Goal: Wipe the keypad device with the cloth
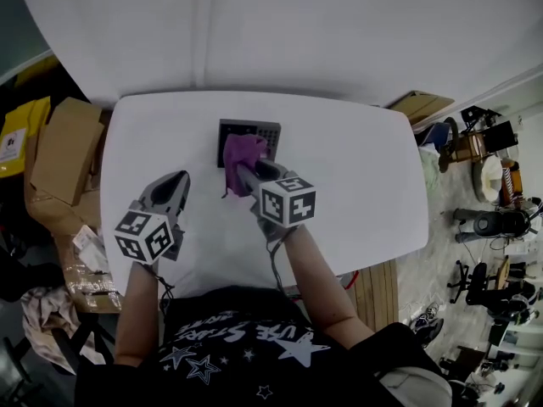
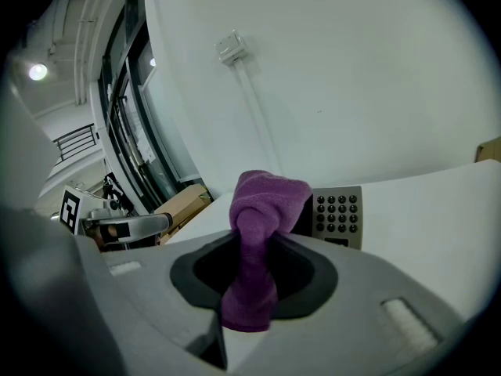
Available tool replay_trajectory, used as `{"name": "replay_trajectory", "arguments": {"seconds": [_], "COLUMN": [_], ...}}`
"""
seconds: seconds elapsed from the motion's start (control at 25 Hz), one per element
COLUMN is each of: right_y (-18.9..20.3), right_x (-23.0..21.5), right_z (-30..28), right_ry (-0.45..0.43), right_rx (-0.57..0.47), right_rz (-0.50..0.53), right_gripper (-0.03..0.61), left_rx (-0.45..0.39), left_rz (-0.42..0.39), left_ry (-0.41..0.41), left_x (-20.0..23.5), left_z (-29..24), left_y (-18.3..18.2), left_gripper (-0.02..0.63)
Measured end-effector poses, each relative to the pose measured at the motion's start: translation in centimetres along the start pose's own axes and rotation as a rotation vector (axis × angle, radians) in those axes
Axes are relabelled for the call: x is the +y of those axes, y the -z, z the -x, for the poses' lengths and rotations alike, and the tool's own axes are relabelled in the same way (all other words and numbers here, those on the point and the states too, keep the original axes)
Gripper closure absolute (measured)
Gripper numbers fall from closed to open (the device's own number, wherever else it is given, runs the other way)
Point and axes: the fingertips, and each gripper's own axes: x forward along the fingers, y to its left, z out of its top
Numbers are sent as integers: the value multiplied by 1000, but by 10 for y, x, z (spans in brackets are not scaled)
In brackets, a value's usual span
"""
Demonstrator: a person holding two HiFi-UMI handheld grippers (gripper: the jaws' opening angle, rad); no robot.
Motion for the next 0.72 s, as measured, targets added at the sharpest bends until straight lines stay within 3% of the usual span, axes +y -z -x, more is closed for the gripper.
{"name": "replay_trajectory", "arguments": {"seconds": [0.72], "right_y": [-9], "right_x": [-8], "right_z": [-51], "right_ry": [5], "right_rx": [30], "right_rz": [-3], "right_gripper": [479], "left_rx": [16], "left_rz": [41], "left_ry": [-4], "left_x": [24], "left_z": [-12], "left_y": [5], "left_gripper": [606]}}
